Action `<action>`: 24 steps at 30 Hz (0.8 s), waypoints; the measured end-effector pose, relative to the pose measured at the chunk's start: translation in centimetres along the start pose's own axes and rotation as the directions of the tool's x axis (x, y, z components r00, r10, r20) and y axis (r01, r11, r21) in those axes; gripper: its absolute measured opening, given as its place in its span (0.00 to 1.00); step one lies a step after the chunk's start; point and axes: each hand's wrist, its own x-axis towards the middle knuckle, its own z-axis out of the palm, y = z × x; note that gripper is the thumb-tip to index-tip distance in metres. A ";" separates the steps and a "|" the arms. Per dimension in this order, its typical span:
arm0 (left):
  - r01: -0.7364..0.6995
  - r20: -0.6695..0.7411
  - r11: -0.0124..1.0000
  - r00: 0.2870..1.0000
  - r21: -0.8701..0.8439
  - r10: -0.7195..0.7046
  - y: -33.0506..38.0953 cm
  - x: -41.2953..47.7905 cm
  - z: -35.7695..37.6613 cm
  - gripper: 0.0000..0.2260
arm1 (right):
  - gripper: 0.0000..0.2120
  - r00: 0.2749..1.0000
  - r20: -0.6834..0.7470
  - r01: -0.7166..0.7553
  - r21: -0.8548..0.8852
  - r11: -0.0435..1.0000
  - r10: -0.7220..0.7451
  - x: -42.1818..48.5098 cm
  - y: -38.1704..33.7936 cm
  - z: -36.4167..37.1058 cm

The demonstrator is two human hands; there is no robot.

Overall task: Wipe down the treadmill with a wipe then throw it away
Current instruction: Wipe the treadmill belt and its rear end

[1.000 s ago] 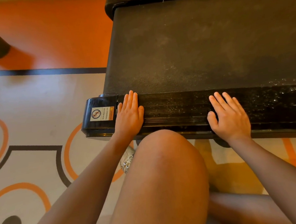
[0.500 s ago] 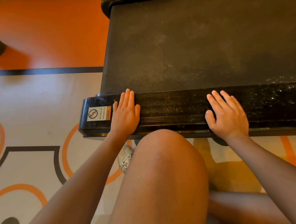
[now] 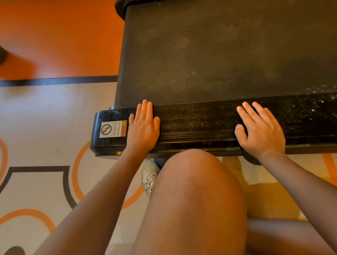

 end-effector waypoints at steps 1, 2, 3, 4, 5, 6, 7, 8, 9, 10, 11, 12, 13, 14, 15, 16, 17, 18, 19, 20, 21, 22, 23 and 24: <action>0.000 -0.012 1.000 1.000 -0.004 0.000 0.1 -0.1 0.1 0.26 | 0.28 1.000 -0.001 -0.003 -0.002 1.000 0.003 0.0 0.0 0.0; 0.001 -0.029 1.000 1.000 -0.008 -0.001 0.1 -0.7 0.4 0.26 | 0.28 1.000 -0.003 -0.006 -0.003 1.000 0.006 0.1 0.0 -0.1; 0.001 -0.044 1.000 0.999 -0.010 -0.002 0.2 -1.8 0.7 0.26 | 0.28 1.000 -0.003 -0.006 -0.004 1.000 0.006 0.1 0.0 -0.1; -0.003 -0.057 1.000 0.998 -0.008 0.003 0.3 -3.2 1.0 0.26 | 0.28 1.000 -0.002 -0.005 -0.003 1.000 0.005 0.2 0.0 -0.1; -0.018 -0.065 1.000 0.998 -0.001 0.018 0.2 -4.8 1.3 0.26 | 0.28 1.000 -0.002 -0.005 0.000 1.000 0.005 0.2 0.0 -0.1; -0.032 -0.063 0.999 0.998 0.004 0.032 0.3 -6.3 1.7 0.26 | 0.28 1.000 -0.003 -0.007 0.000 1.000 0.007 0.2 0.0 -0.1; -0.042 -0.054 0.999 0.998 0.003 0.042 0.3 -7.5 2.0 0.26 | 0.28 1.000 -0.005 -0.006 -0.001 1.000 0.006 0.1 0.0 0.0; -0.049 -0.046 0.999 0.998 0.000 0.049 0.3 -8.1 2.1 0.26 | 0.28 1.000 -0.009 -0.002 -0.002 1.000 0.002 0.0 0.0 0.0; -0.051 -0.042 0.999 0.998 -0.003 0.051 0.4 -8.0 2.2 0.26 | 0.28 1.000 -0.014 0.001 -0.001 1.000 -0.001 0.0 0.0 0.0; -0.046 -0.037 0.999 0.998 0.004 0.046 0.5 -7.5 2.1 0.26 | 0.28 1.000 -0.018 0.003 0.002 1.000 -0.003 0.1 0.0 -0.1; -0.041 -0.034 0.999 0.999 0.012 0.042 0.8 -6.6 1.9 0.26 | 0.28 1.000 -0.023 0.004 0.005 1.000 -0.004 0.1 0.0 -0.1; -0.042 -0.034 0.999 0.999 0.016 0.042 1.0 -5.4 1.7 0.26 | 0.28 1.000 -0.029 0.005 0.007 1.000 -0.005 0.1 0.0 0.0; -0.040 -0.035 0.999 0.999 0.013 0.041 1.2 -4.0 1.5 0.26 | 0.28 0.999 -0.033 0.004 0.009 1.000 -0.004 0.0 0.0 0.0; -0.030 -0.030 1.000 0.999 0.009 0.030 1.4 -2.6 1.2 0.27 | 0.28 0.999 -0.034 0.003 0.011 1.000 -0.003 0.0 0.0 0.0; -0.017 -0.024 1.000 1.000 0.006 0.017 1.5 -1.4 1.1 0.27 | 0.28 0.999 -0.033 0.003 0.012 1.000 -0.003 -0.1 0.1 0.1; -0.002 -0.019 1.000 1.000 0.003 0.002 1.6 -0.5 1.0 0.27 | 0.28 0.999 -0.031 0.006 0.012 1.000 -0.006 -0.1 0.1 0.1; 0.010 -0.016 1.000 1.000 -0.003 -0.010 1.6 -0.1 1.0 0.27 | 0.28 1.000 -0.030 0.008 0.014 1.000 -0.007 0.0 0.1 0.1; 0.018 -0.018 1.000 1.000 -0.011 -0.019 1.5 -0.3 1.1 0.27 | 0.28 1.000 -0.028 0.008 0.017 1.000 -0.008 0.0 0.2 0.1; 0.019 -0.024 1.000 1.000 -0.019 -0.020 1.5 -1.1 1.2 0.27 | 0.28 1.000 -0.026 0.008 0.020 1.000 -0.008 0.1 0.1 0.1; 0.013 -0.031 1.000 0.999 -0.024 -0.014 1.4 -2.3 1.2 0.27 | 0.28 1.000 -0.026 0.008 0.021 1.000 -0.008 0.1 0.2 0.1; 0.000 -0.039 1.000 0.999 -0.020 0.000 1.4 -3.8 1.2 0.27 | 0.28 1.000 -0.027 0.007 0.021 1.000 -0.006 0.1 0.2 0.1; -0.015 -0.043 1.000 0.999 -0.010 0.014 1.2 -5.5 1.3 0.27 | 0.28 1.000 -0.030 0.006 0.019 1.000 -0.006 0.1 0.2 0.1; -0.028 -0.042 1.000 0.999 0.000 0.028 1.0 -6.9 1.4 0.27 | 0.28 0.999 -0.033 0.009 0.017 1.000 -0.009 0.1 0.2 0.1; -0.040 -0.039 0.999 0.998 0.008 0.041 0.8 -7.7 1.5 0.26 | 0.28 0.999 -0.036 0.012 0.016 1.000 -0.012 0.0 0.2 0.1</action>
